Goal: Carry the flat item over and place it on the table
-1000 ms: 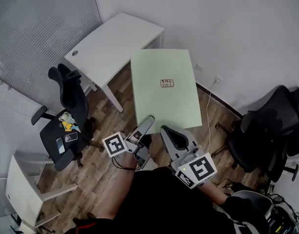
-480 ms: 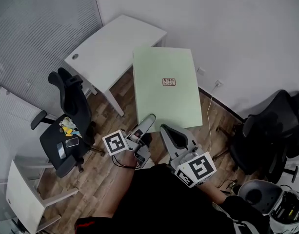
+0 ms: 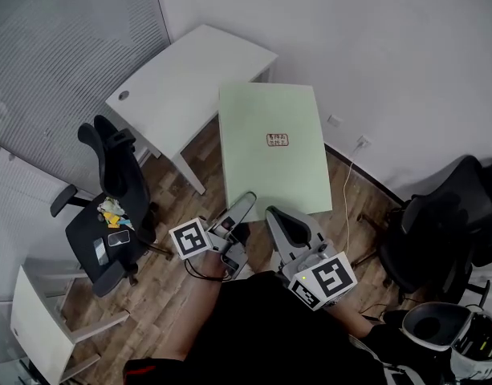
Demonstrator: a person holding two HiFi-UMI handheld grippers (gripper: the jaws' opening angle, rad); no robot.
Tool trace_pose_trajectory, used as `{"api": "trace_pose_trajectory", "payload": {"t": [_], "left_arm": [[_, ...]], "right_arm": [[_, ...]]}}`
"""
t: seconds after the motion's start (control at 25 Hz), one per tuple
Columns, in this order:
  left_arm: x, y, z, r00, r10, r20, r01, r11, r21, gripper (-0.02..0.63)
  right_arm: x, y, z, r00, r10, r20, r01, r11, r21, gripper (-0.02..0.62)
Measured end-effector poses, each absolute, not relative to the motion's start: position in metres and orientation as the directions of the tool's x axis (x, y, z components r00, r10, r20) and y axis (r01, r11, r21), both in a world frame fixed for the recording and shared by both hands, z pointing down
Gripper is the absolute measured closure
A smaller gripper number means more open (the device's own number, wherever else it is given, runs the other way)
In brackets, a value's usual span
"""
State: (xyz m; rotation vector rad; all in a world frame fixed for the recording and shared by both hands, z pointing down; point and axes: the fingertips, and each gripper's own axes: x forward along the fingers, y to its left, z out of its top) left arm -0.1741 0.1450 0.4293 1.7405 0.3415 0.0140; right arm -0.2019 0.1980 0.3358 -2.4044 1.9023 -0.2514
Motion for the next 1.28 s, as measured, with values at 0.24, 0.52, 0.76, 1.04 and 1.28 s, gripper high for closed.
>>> {"api": "trace_pose_trajectory", "payload": {"t": [0.24,0.52,0.76,1.04,1.28], "left_arm": [[-0.141,0.13,0.428,0.961,0.21,-0.181,0.217,-0.163,0.962,0.318],[-0.087,0.098,0.432,0.972,0.162,-0.169,0.196,-0.169,0.966,0.318],[-0.045,0.076,0.433,0.982,0.111,-0.151,0.17,-0.188,0.967,0.318],[0.015,0.061,0.434,0.989,0.022,-0.146,0.147,-0.178,0.973,0.318],[0.053,0.048,0.438,0.991,-0.066,-0.118,0.104,-0.189,0.976,0.316]], "right_arm": [[-0.167,0.177,0.335,0.181,-0.98,0.087,-0.969,-0.193,-0.156,0.595],[-0.109,0.144,0.336,0.127,-0.988,0.093,-0.976,-0.141,-0.164,0.595],[-0.069,0.12,0.333,0.06,-0.994,0.094,-0.982,-0.076,-0.171,0.595],[-0.003,0.103,0.329,-0.024,-0.995,0.097,-0.985,0.007,-0.174,0.595],[0.045,0.093,0.329,-0.096,-0.991,0.096,-0.979,0.077,-0.187,0.595]]}}
